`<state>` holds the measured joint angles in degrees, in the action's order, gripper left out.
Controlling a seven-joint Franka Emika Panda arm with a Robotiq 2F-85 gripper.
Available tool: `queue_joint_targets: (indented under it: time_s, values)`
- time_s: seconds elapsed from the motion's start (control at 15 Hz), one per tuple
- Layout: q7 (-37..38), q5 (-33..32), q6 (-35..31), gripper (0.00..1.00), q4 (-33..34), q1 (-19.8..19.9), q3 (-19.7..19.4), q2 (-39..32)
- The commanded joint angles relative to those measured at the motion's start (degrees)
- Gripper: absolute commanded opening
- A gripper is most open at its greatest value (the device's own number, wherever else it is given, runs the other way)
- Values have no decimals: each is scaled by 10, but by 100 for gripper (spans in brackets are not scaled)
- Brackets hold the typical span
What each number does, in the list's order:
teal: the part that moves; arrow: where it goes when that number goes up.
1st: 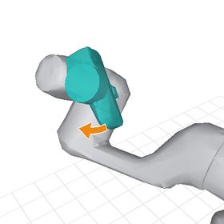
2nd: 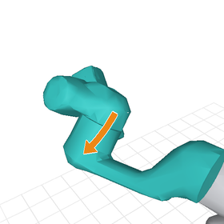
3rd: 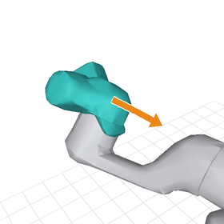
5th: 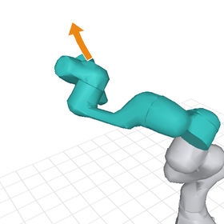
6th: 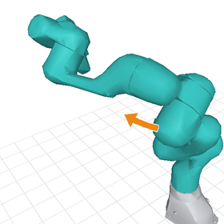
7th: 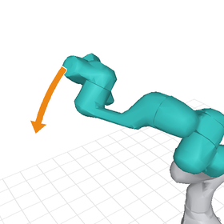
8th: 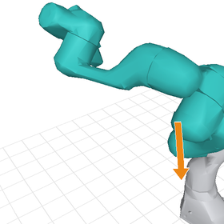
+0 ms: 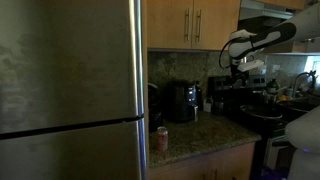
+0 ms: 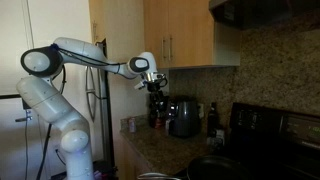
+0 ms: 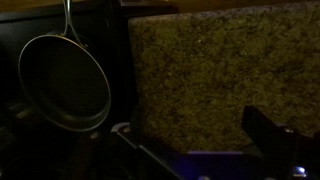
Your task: Open the top right drawer on top of the air fryer
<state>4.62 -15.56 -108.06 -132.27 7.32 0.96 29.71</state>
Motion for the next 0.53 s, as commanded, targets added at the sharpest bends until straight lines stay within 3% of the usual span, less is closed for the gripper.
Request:
queue_joint_targets:
  time_s: [0.0,0.13,0.47]
  values:
    - [3,-3,2,100,1,-8,-7,0]
    - [-2,-11,-18,100,-4,-9,-8,1]
    - [-14,-46,-250,100,-33,-10,-17,-11]
